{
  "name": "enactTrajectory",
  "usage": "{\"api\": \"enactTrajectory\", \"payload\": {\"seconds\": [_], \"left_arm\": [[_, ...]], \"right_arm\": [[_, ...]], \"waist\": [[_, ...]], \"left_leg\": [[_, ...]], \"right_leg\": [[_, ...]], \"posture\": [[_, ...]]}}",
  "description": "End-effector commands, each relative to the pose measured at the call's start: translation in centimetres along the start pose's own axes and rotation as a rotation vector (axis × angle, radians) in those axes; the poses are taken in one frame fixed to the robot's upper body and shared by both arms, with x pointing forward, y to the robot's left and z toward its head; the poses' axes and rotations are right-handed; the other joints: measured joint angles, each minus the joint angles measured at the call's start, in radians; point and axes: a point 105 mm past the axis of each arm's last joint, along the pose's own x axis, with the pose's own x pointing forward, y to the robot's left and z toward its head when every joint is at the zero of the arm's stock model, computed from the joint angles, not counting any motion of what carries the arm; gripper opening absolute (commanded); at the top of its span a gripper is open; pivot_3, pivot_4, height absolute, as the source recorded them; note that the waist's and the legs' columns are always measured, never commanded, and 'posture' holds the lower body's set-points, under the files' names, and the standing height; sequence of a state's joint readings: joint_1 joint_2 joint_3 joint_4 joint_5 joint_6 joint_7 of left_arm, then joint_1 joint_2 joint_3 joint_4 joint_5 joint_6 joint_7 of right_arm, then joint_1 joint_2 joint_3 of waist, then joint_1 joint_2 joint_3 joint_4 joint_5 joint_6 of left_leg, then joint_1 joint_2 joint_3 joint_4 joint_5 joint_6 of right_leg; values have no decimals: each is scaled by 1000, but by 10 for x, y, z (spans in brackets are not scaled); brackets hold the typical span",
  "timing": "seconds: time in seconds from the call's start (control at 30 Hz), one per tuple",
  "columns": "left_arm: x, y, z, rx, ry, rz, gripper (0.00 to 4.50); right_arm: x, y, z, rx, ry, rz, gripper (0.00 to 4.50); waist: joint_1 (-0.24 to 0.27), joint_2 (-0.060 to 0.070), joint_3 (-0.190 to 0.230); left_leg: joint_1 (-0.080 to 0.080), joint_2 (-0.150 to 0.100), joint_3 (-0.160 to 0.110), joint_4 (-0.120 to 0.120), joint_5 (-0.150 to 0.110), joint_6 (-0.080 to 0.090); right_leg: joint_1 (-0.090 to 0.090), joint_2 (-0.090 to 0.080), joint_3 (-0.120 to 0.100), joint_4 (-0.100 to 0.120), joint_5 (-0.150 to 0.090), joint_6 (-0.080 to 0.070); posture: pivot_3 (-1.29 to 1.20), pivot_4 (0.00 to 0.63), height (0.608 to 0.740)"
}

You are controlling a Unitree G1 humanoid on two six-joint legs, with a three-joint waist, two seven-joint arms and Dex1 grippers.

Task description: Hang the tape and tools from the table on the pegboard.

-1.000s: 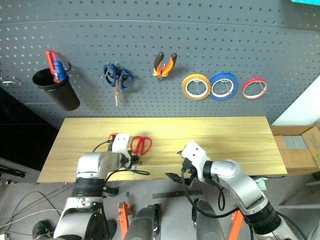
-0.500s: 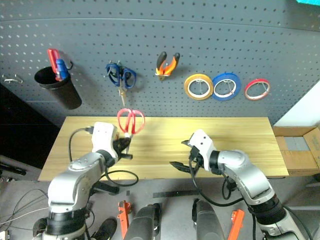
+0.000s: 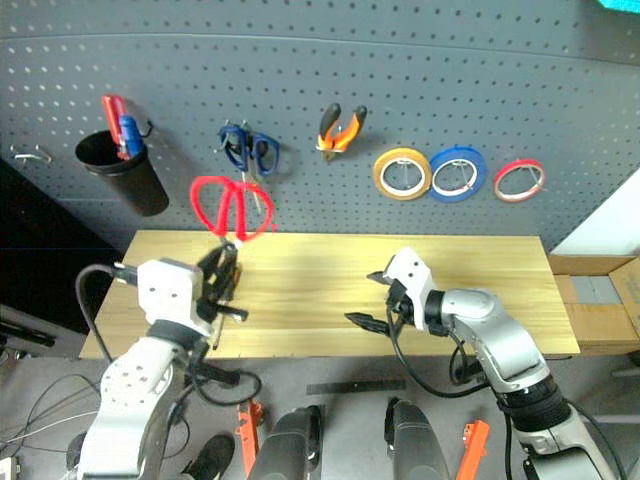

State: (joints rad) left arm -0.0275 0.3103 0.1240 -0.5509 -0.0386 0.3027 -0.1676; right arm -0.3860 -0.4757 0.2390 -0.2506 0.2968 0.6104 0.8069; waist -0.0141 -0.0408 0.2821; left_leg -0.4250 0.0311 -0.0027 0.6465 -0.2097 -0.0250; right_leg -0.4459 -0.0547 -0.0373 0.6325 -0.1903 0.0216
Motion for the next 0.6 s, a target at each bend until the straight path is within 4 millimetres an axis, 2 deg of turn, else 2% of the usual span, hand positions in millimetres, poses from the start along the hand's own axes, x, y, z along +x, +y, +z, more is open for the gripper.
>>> {"api": "enactTrajectory", "payload": {"seconds": [0.03,0.13,0.33,0.6], "left_arm": [[15,11,14,-4,-52,56,243],[27,18,10,-14,-28,86,243],[36,12,-13,-23,68,15,243],[61,15,-10,-36,51,-2,243]], "right_arm": [[2,2,12,-43,-39,18,4500],[2,2,14,-47,-44,19,4500],[1,2,15,-52,-44,17,4500],[0,2,14,-55,-37,12,4500]], "waist": [[0,0,0],[0,0,0],[-11,0,0],[-11,0,-1]], "left_leg": [[0,0,0,0,0,0],[-2,0,0,-1,0,0],[-3,0,0,-1,0,0],[-2,0,-1,2,0,0]], "right_leg": [[0,0,0,-1,2,4],[0,0,0,-4,5,8],[0,0,-1,-4,5,8],[1,0,-1,-3,7,10]], "posture": [[-44,227,740],[-45,224,740],[-59,219,740],[-60,218,740]]}}
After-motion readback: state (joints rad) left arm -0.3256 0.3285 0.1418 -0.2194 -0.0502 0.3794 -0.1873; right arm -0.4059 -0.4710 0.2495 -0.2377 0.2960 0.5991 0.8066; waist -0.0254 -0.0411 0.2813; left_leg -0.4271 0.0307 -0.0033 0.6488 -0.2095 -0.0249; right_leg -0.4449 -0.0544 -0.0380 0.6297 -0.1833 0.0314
